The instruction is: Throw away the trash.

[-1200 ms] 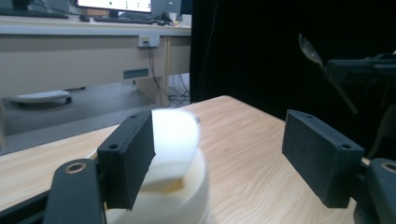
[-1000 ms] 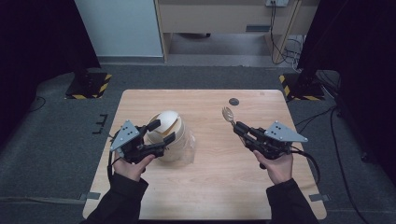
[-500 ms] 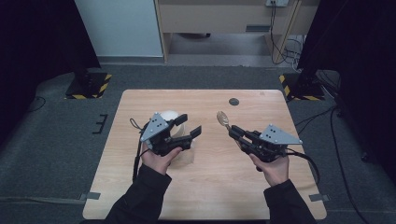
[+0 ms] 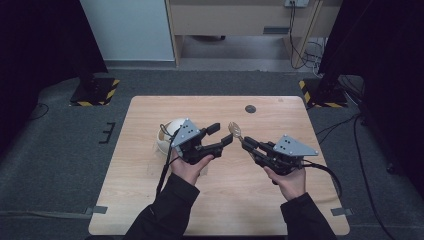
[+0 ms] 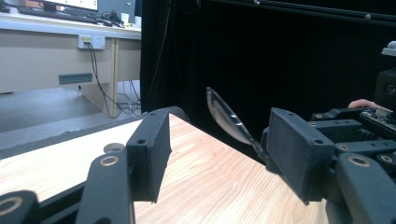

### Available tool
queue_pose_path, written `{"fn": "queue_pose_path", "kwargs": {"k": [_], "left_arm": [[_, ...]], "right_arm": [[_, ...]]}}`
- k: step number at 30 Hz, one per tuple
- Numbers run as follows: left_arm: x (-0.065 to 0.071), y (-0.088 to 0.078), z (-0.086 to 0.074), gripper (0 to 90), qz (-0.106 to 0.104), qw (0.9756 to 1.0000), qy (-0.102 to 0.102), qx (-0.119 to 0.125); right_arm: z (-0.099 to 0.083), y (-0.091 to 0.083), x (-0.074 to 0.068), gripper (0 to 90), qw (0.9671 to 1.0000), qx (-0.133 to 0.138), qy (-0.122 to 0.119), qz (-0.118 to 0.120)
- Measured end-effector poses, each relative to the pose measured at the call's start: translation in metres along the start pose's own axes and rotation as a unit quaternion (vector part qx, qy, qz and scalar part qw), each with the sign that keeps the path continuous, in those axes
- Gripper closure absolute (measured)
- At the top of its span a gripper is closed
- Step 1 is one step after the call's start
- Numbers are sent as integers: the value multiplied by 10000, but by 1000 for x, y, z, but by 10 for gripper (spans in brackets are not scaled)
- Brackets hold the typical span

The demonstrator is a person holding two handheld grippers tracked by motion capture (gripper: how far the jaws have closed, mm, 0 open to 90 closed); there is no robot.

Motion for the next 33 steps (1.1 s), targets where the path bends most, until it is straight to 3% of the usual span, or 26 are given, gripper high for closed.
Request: {"fn": "queue_pose_path", "kwargs": {"k": [9, 18, 28, 33], "left_arm": [[8, 15, -1, 507, -114, 9998, -144, 49], [6, 18, -3, 652, 23, 9998, -193, -1], [13, 15, 2, 795, -220, 9991, -343, 136], [12, 14, 3, 819, -309, 9987, -400, 97]], "right_arm": [[-1, 2, -4, 800, 10000, 28, 12, 94], [0, 2, -6, 800, 9999, 27, -4, 130], [-4, 6, -7, 801, 9999, -53, -60, 132], [-3, 7, -8, 770, 9998, -14, 8, 190]]}}
Point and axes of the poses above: each handheld gripper's, and its own axes: y roughly forward along the jaws, z roughly out of its top, x roughly to its right, the point moved 10 cm from there along y, roughly forward along the jaws, and after that the axes turned 6 degrees about -x, right-handed, at the moved point
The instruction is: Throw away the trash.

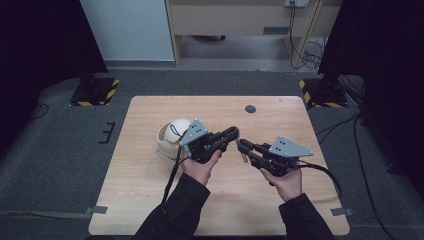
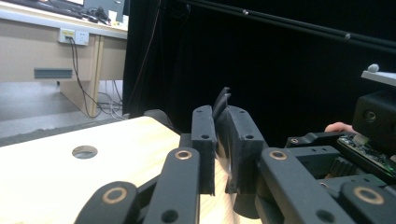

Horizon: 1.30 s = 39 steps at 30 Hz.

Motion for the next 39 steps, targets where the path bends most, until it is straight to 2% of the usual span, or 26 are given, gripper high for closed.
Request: {"fn": "queue_pose_path", "kwargs": {"k": [4, 6, 8, 10, 12, 16, 20, 25, 30, 35, 39], "left_arm": [[-7, -5, 3, 823, 114, 9998, 141, -63], [-8, -9, 3, 823, 96, 9998, 146, -61], [-9, -14, 4, 823, 176, 9993, 323, -114], [-8, -22, 5, 822, 171, 9988, 444, -85], [-9, -29, 7, 821, 225, 9981, 575, -78], [-12, -45, 14, 822, 264, 9976, 642, 0], [-15, -60, 21, 822, 255, 9972, 701, 78], [-22, -79, 31, 822, 290, 9972, 656, 223], [-33, -101, 42, 822, 408, 9961, 662, 407], [-45, -118, 50, 822, 554, 9948, 707, 481], [-54, -130, 56, 822, 658, 9934, 720, 598]], "right_arm": [[4, -5, 3, 706, 9999, 98, 128, 12], [4, -8, 8, 680, 9997, 126, 209, -28], [4, -11, 15, 662, 9991, 221, 366, -69], [2, -14, 21, 614, 9984, 259, 477, -153], [-2, -16, 28, 585, 9981, 203, 517, -260], [-19, -18, 44, 537, 9965, 43, 674, -489], [-41, -18, 62, 460, 9933, -337, 767, -793], [-71, -21, 86, 387, 9863, -699, 960, -1146], [-110, -23, 107, 310, 9747, -1232, 1170, -1454], [-148, -19, 117, 299, 9613, -1896, 1189, -1607], [-165, -15, 120, 296, 9550, -2151, 1184, -1666]]}}
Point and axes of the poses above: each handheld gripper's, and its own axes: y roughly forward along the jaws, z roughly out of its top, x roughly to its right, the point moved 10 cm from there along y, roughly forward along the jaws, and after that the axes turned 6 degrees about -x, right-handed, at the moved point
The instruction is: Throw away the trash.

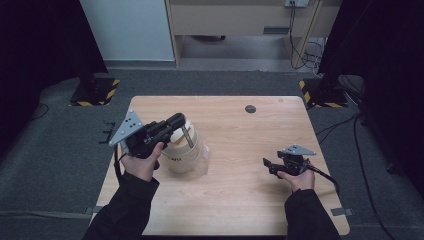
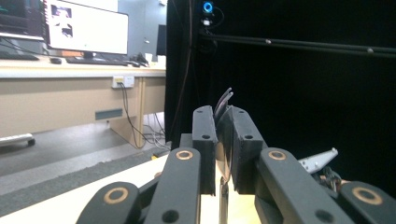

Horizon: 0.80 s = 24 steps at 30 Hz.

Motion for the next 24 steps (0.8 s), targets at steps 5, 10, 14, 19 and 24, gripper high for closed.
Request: {"fn": "queue_pose_path", "kwargs": {"k": [5, 10, 14, 19, 24], "left_arm": [[-11, -10, 7, 821, 145, 9999, -11, 89], [-23, -21, 15, 821, 324, 9993, 36, 169], [-34, -30, 23, 821, 449, 9987, 65, 249], [-51, -40, 27, 822, 666, 9973, 59, 301], [-67, -46, 25, 822, 877, 9957, 34, 295]], "right_arm": [[-14, 8, 2, 283, 9995, -260, -154, -48], [-25, 13, 10, 252, 9981, -523, -225, -216], [-32, 16, 14, 235, 9968, -698, -275, -279], [-36, 19, 15, 214, 9963, -750, -284, -295], [-37, 20, 16, 198, 9971, -627, -254, -338]]}}
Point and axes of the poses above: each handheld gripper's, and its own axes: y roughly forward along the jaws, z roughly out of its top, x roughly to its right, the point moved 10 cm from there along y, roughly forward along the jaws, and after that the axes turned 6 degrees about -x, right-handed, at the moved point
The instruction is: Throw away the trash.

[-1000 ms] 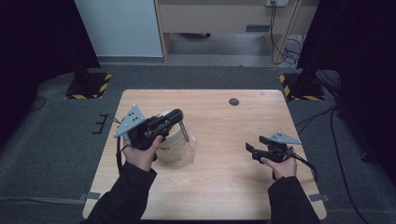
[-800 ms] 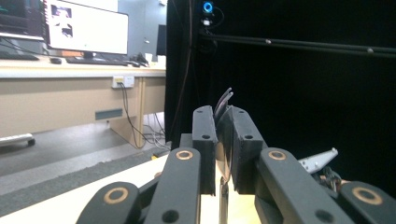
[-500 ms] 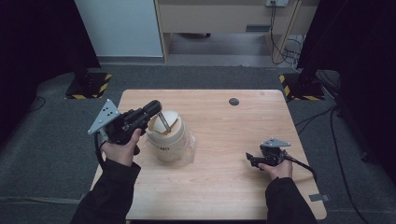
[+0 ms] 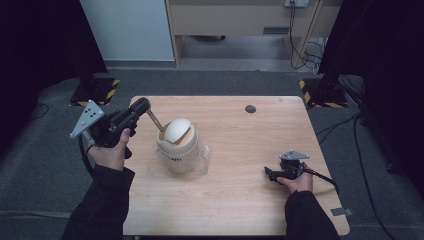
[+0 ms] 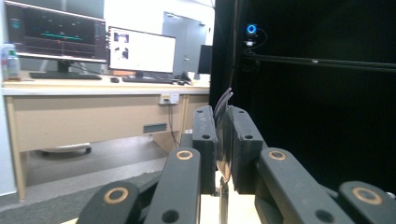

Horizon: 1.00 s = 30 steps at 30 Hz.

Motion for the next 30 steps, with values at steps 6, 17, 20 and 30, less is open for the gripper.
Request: {"fn": "queue_pose_path", "kwargs": {"k": [6, 17, 20, 30], "left_arm": [[-16, 0, -5, 822, 214, 9997, 46, -103], [-42, 8, -28, 823, 565, 9978, 84, -348], [-44, 13, -33, 823, 574, 9976, 103, -381], [-47, 32, -55, 826, 609, 9968, 109, -497]], "right_arm": [[-1, 0, 0, 188, 10000, -13, -2, -18], [-1, 0, 0, 154, 10000, -47, 0, -14], [-1, 0, 0, 152, 10000, -52, 4, -11], [-1, 1, 0, 143, 10000, -58, -17, 6]]}}
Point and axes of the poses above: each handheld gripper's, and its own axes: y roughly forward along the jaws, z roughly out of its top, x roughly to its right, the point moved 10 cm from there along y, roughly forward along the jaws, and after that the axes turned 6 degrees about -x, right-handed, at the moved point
